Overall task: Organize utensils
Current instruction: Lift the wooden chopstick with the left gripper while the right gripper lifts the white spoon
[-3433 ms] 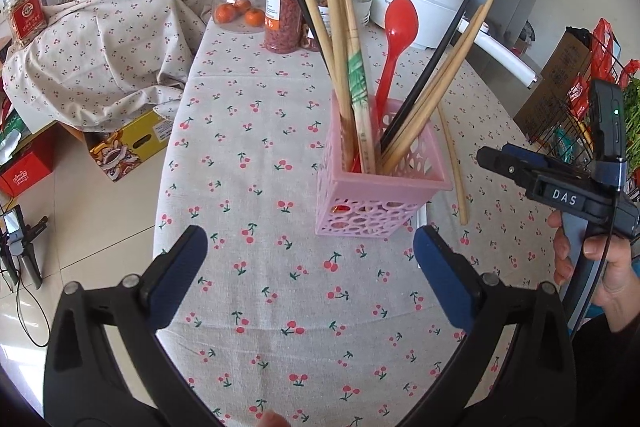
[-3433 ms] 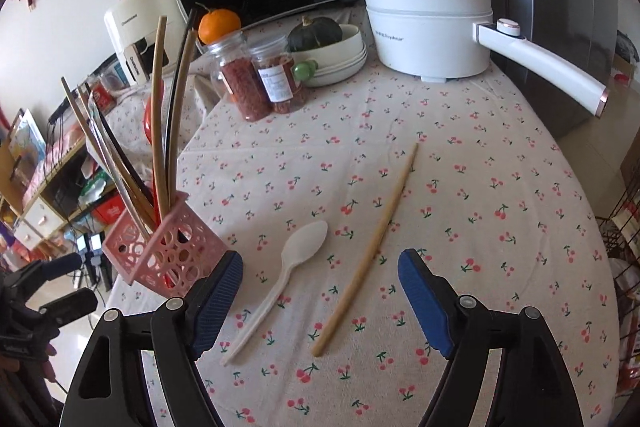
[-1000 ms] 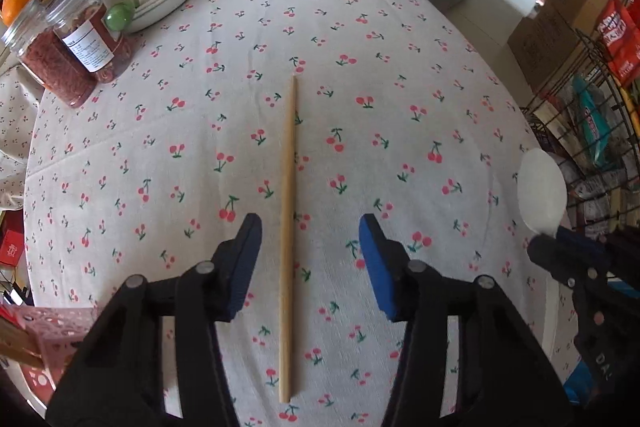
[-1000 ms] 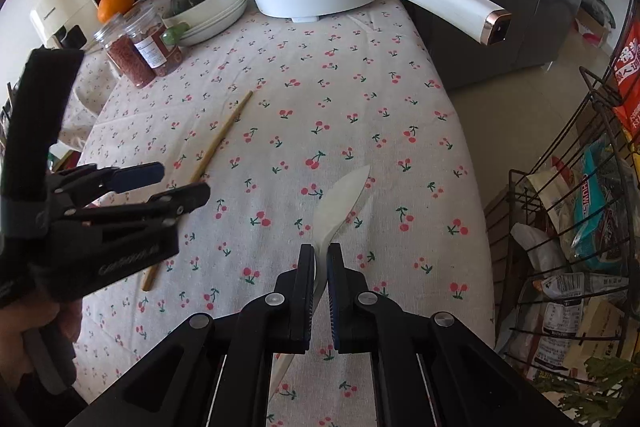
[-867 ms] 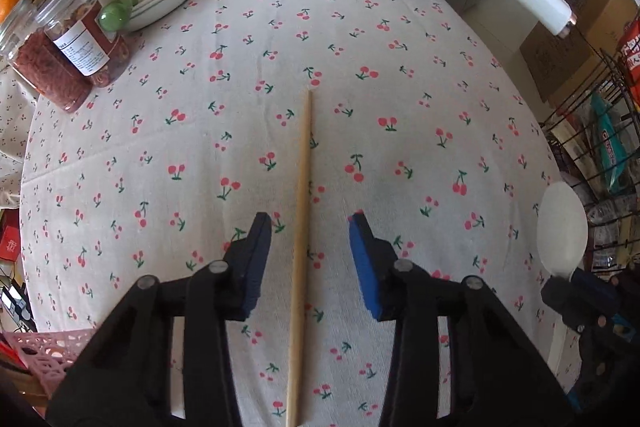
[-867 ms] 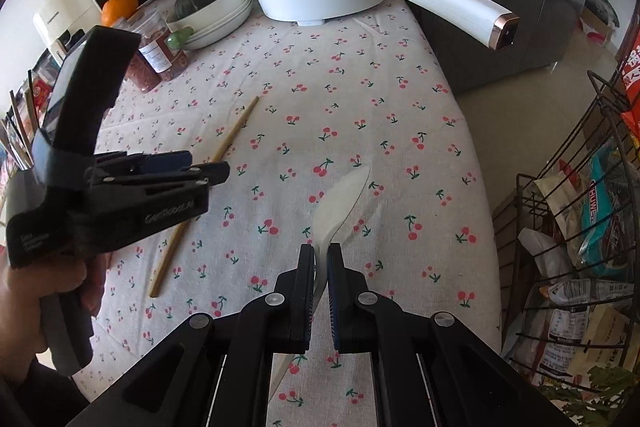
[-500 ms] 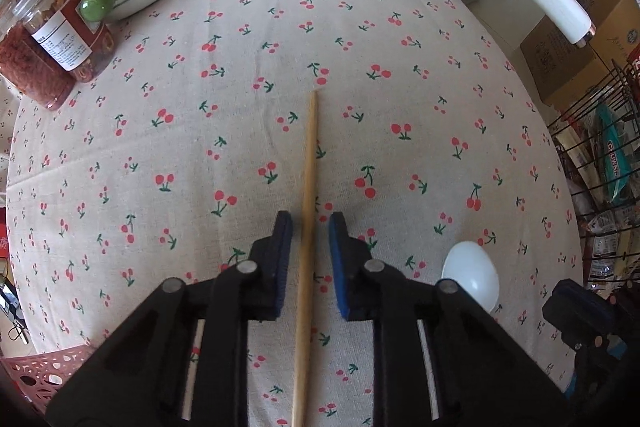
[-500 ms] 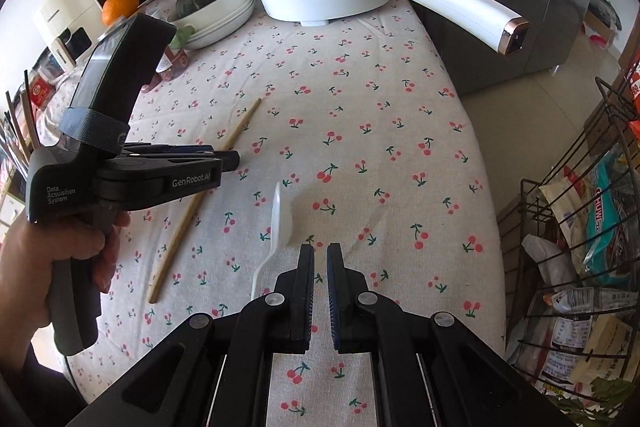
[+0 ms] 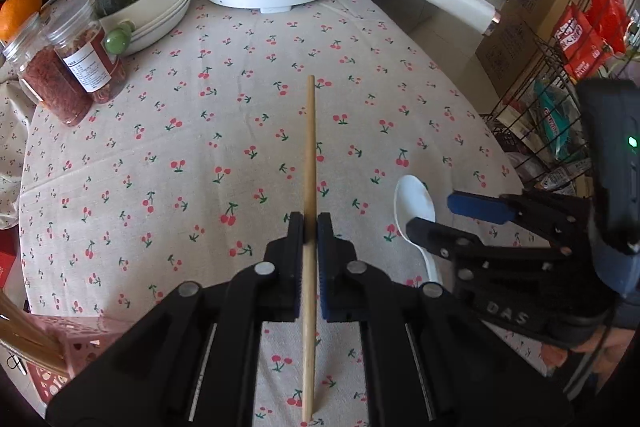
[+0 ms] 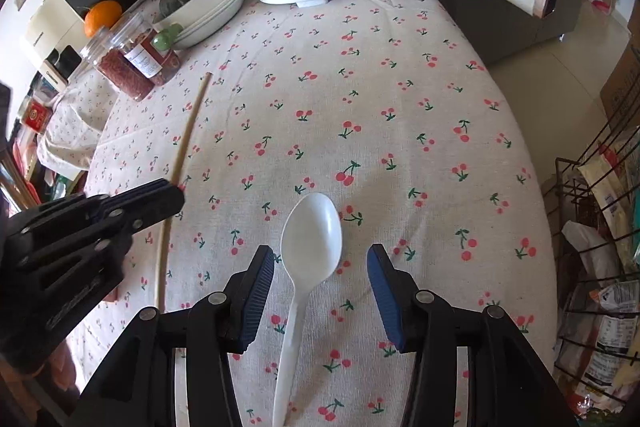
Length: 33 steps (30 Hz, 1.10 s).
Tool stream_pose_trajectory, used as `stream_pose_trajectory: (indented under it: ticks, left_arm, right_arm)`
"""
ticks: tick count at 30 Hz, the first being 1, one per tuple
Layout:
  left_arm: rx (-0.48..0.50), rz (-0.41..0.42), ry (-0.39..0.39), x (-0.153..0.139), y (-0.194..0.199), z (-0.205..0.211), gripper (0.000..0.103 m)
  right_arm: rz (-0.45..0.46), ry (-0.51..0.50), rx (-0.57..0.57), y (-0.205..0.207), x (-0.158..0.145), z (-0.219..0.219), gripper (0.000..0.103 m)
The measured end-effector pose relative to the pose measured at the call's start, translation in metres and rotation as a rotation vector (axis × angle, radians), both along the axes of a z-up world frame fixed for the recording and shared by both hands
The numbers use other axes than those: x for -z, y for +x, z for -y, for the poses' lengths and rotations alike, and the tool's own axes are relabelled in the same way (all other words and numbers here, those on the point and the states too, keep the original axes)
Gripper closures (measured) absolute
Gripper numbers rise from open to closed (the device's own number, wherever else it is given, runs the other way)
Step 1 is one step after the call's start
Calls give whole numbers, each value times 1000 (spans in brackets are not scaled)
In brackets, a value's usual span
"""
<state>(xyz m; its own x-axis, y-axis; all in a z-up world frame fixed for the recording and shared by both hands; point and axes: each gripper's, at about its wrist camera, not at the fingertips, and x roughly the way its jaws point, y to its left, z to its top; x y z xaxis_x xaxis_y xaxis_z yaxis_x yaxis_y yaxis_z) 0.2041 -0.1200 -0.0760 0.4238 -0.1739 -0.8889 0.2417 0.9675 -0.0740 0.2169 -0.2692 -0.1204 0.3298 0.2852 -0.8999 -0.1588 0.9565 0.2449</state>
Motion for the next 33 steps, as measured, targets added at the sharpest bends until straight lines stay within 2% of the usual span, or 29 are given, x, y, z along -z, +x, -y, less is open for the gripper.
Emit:
stream_pose_trajectory:
  ticks: [6,9,11,13,18,23,27,33]
  left_arm:
    - [76,55,-9,-22,-33,-5,95]
    - [93,76,-24,-30,-47,-10,95]
    - [95,86,-40,-33,-56,-15,95]
    - [93,98,-56,-37,-65,-20,95]
    - [82,151,-101,-48,-85,-40,96]
    - [74,244,-134,-70,-106,-63,96]
    - [60,350,-159,-96,-125,-82,96]
    - [-12,530,-217,-139,-148,-120,96]
  right_arm:
    - [-6,-6,8,9,8,-13,54]
    - [-2,-47,-10,10,10,-25,54]
    - [12,-105,-24,11,11,-33,58]
    - [27,-160,-41,11,12,-39,70]
    - [49,-129,-25,9,6,-35,70]
    - [133,-101,-3,-5,-21,-31,70]
    - [224,-62,9,-24,-51,-30,70]
    - [356,8,37,-54,-96,-37,70]
